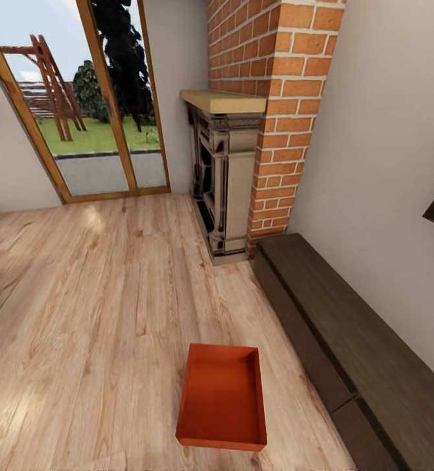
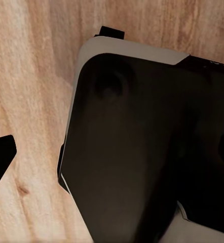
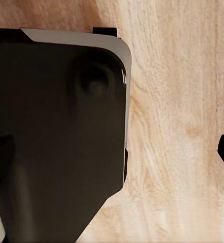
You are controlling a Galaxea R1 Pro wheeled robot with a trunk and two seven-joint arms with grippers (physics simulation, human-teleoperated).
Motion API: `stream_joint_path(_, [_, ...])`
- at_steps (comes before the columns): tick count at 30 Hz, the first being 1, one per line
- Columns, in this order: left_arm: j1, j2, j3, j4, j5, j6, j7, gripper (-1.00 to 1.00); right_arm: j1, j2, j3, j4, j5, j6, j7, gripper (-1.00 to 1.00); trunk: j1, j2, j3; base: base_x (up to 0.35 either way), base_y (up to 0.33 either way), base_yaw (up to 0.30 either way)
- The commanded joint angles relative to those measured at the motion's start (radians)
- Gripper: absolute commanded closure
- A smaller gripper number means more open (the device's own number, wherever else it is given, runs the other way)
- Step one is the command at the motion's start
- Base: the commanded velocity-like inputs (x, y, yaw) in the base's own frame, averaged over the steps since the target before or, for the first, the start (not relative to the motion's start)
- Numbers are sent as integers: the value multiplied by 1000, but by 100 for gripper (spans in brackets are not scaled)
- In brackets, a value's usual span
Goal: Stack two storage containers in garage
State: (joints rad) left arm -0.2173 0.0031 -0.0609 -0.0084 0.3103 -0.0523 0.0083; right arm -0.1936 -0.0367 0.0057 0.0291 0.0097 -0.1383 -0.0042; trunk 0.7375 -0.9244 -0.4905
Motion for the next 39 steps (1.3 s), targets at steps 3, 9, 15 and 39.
stream_joint_path(3, [-1,0,-7,1,7,-3,1,-100,-1,0,0,3,1,-6,0,-100,0,-1,-6,0,0,0])
stream_joint_path(9, [-1,0,-7,1,7,-3,1,-100,-1,0,0,3,1,-6,-1,-100,0,-1,-15,0,0,0])
stream_joint_path(15, [-1,0,-7,1,7,-3,1,-100,-1,0,0,3,1,-6,-1,-100,0,-1,-25,0,0,0])
stream_joint_path(39, [-1,0,-7,1,7,-3,1,-100,-1,0,0,3,1,-6,-2,-100,0,-1,-64,0,0,0])
